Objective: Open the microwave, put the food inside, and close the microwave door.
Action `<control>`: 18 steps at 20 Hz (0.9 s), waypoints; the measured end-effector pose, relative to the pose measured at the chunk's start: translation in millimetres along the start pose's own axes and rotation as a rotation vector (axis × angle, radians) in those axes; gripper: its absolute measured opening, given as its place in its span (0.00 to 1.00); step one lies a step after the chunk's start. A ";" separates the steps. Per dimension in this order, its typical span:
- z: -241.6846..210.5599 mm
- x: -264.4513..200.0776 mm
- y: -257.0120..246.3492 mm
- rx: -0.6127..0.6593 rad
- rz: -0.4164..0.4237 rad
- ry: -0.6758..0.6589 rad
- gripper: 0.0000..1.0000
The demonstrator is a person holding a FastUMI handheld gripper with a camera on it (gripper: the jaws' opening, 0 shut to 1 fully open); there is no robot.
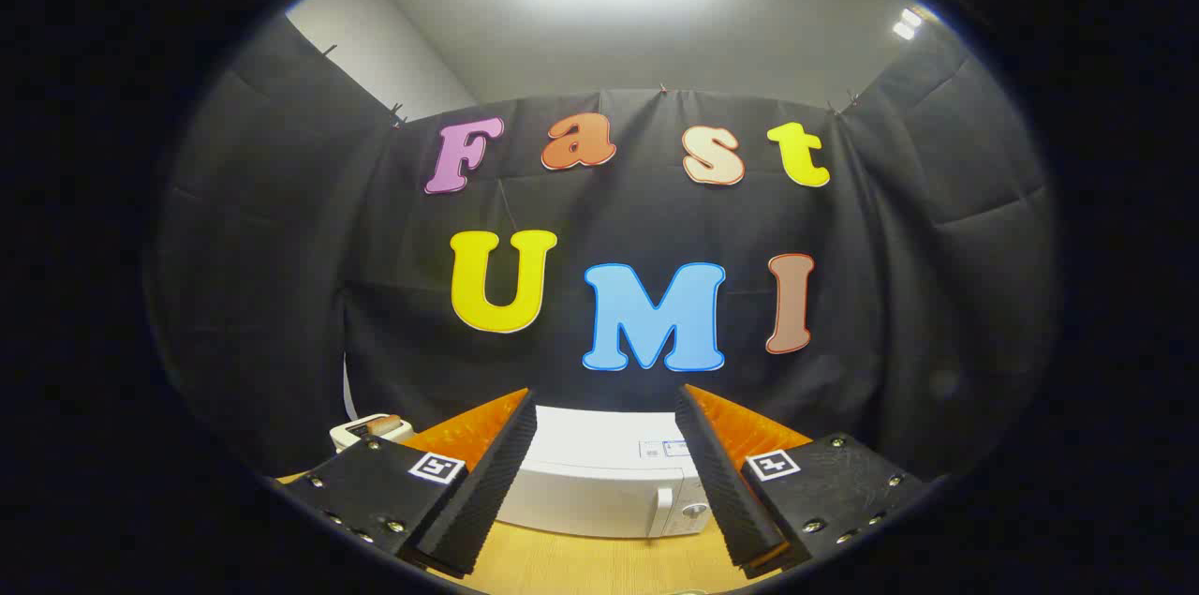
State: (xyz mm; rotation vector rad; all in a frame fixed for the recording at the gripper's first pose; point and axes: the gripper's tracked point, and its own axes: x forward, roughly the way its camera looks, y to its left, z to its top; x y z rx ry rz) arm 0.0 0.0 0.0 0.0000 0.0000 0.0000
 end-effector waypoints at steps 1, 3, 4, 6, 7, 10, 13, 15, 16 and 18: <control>0.9 0.7 0.3 -0.013 0.001 -0.004 0.94; -0.6 1.0 1.9 -0.021 0.001 -0.013 0.94; -0.7 1.6 3.8 -0.027 0.003 -0.015 0.94; -4.9 0.7 6.8 -0.042 0.011 -0.004 0.94; -6.1 -0.1 8.6 -0.039 0.015 -0.003 0.94; -8.1 -1.1 11.1 -0.038 0.020 -0.003 0.94; -5.5 -3.3 8.1 -0.046 0.008 -0.016 0.94; -5.0 -4.3 5.8 -0.045 0.003 -0.026 0.94; -8.0 -3.9 5.2 -0.049 0.003 -0.024 0.94; -11.9 -4.2 0.3 -0.043 -0.005 -0.023 0.94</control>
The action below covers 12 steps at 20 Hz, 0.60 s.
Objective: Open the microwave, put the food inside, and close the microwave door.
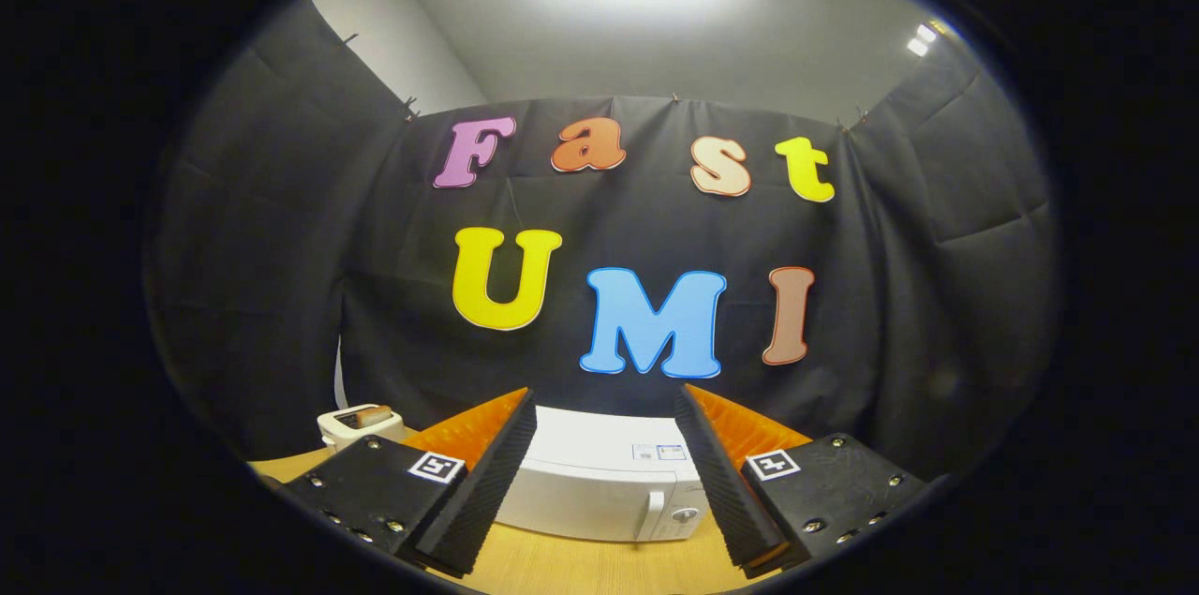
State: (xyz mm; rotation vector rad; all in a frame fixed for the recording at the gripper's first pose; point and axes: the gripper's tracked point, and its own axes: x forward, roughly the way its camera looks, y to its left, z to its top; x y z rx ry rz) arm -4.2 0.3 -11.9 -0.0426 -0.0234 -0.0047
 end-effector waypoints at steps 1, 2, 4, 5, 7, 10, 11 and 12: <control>-2.3 0.8 -2.8 0.004 -0.006 -0.003 0.94; -5.5 2.8 -5.8 0.004 -0.009 -0.005 0.94; -18.7 6.6 -11.6 0.006 -0.015 0.010 0.94; -26.5 7.8 -14.8 0.013 -0.017 0.019 0.94; -42.8 14.7 -23.4 0.013 -0.032 0.029 0.94; -74.2 27.4 -37.7 -0.019 -0.062 0.046 0.94; -85.3 30.3 -41.6 -0.023 -0.071 0.049 0.94; -95.4 34.3 -45.2 -0.026 -0.077 0.054 0.94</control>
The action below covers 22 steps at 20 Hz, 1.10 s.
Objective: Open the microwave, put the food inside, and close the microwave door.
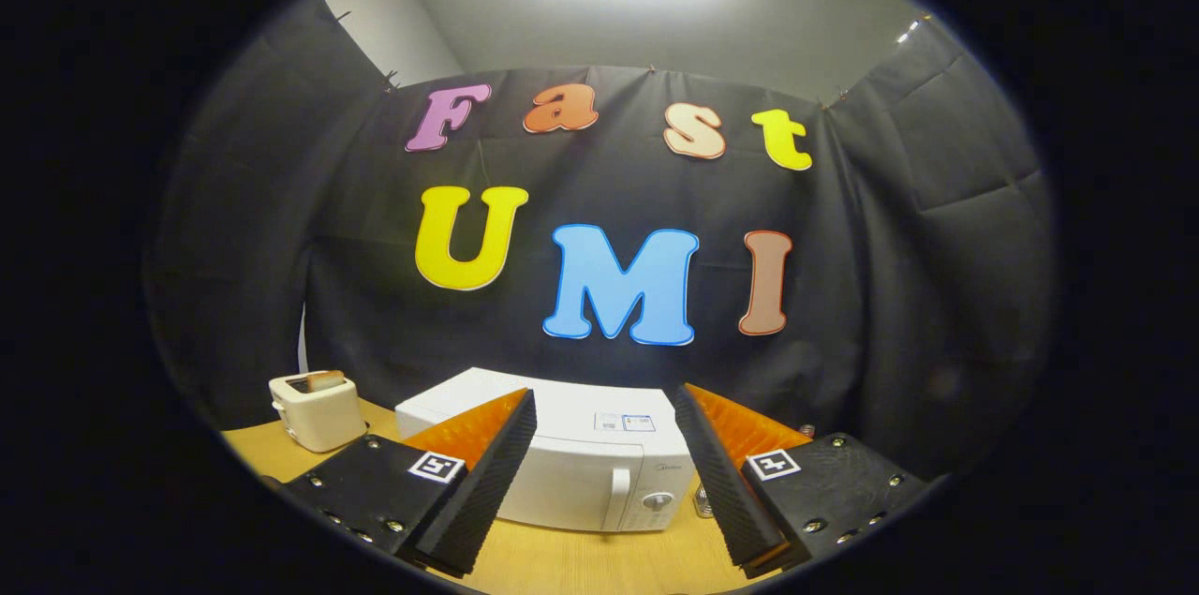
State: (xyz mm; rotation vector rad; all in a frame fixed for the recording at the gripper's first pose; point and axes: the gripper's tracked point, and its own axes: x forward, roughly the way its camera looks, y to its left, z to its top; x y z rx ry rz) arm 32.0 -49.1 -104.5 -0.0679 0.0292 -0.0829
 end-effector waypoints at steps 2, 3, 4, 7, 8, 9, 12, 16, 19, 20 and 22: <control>-23.2 10.7 -3.2 0.002 0.000 0.022 0.94; -37.0 15.8 -5.5 0.013 0.000 0.041 0.94; -50.3 21.1 -7.7 0.028 -0.001 0.062 0.94; -87.0 39.0 -16.5 0.052 -0.021 0.104 0.94; -101.3 45.6 -19.9 0.047 -0.029 0.119 0.94; -115.2 51.4 -22.4 0.041 -0.038 0.134 0.94; -150.9 70.1 -26.0 0.042 -0.044 0.171 0.94; -194.3 96.3 -30.4 0.034 -0.052 0.210 0.94; -224.5 114.2 -27.7 0.044 -0.042 0.240 0.94; -231.3 118.1 -26.7 0.045 -0.042 0.248 0.92; -241.7 125.7 -23.9 0.046 -0.043 0.248 0.89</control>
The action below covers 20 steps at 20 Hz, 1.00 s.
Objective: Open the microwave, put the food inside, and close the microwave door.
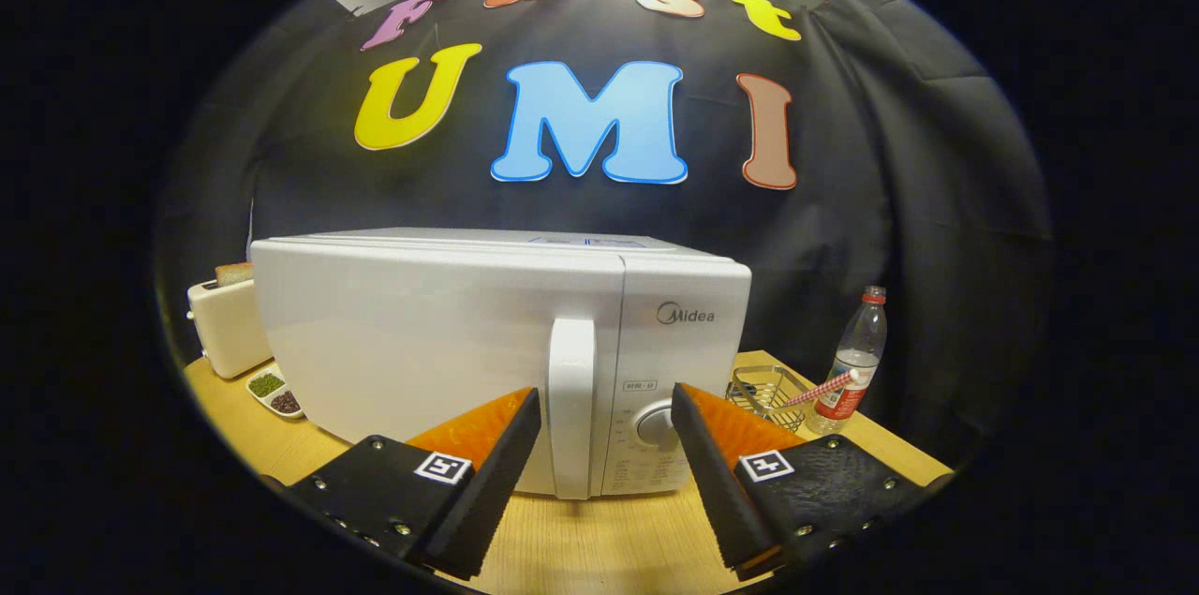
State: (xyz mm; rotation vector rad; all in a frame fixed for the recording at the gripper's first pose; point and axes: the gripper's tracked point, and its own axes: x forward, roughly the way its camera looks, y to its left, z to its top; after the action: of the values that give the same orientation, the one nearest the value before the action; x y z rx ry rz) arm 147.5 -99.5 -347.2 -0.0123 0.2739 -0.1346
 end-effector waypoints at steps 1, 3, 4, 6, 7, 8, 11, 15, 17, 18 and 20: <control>-2.9 2.9 0.8 -0.005 -0.004 -0.006 0.86; -4.0 8.1 5.4 -0.009 0.006 -0.026 0.75; -3.9 11.0 8.0 -0.009 0.011 -0.032 0.67; -4.9 13.0 17.3 -0.006 0.037 -0.041 0.52; -4.9 12.8 19.8 -0.024 0.028 -0.047 0.44; -5.0 13.7 18.6 -0.051 0.012 -0.056 0.32; -5.2 9.5 17.6 -0.071 0.013 -0.044 0.27; -9.7 12.9 17.8 -0.004 0.018 -0.004 0.17; -11.6 11.8 16.5 0.010 0.005 -0.011 0.08; -7.5 11.6 17.4 0.020 0.011 -0.016 0.08; -8.1 11.9 18.6 0.037 0.032 -0.014 0.07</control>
State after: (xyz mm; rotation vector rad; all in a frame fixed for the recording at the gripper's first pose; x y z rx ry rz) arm 159.1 -82.6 -358.7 0.0281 0.2580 -0.1074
